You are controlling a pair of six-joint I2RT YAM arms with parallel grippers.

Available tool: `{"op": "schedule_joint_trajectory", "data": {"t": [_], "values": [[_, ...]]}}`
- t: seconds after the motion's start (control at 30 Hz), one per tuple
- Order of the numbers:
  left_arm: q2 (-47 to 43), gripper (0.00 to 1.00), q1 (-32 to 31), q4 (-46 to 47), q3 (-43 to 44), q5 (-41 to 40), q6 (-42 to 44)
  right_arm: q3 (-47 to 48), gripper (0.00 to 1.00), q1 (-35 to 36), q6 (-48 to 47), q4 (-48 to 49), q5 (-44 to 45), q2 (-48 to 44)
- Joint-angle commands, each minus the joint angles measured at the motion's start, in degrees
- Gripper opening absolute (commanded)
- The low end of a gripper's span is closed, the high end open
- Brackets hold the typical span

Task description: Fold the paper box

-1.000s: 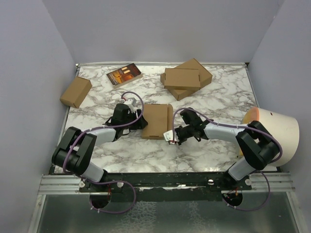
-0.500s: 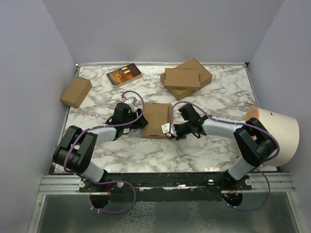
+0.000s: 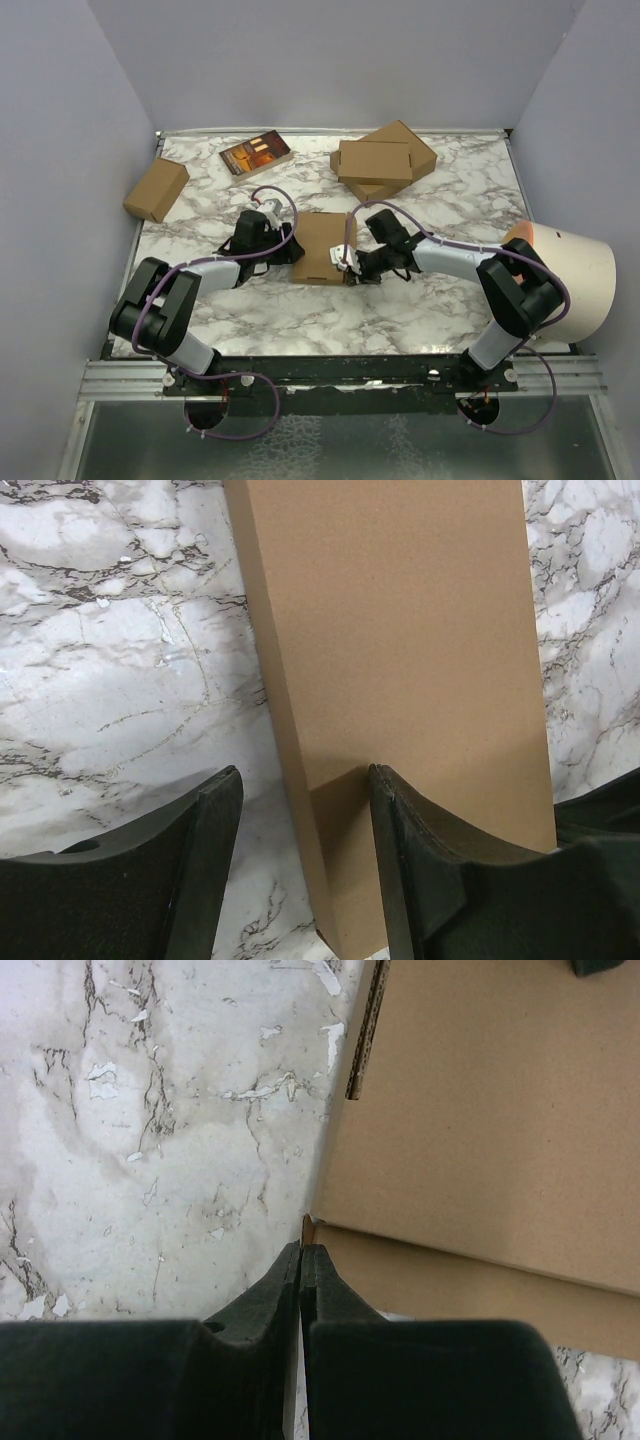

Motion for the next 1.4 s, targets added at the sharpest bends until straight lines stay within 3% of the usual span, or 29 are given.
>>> {"op": "schedule_joint_trajectory", "data": {"t": [0.0, 1.37], "values": [[1.8, 0.55, 0.4, -3.5, 0.1, -0.9, 1.6, 2.3, 0.02, -0.6, 4.1, -1.4, -0.2, 1.9], [2.3, 0.54, 1.0, -3.2, 0.2, 2.8, -2.3, 8.5, 0.02, -0.1, 17.1, -3.4, 0.3, 4.2]]}}
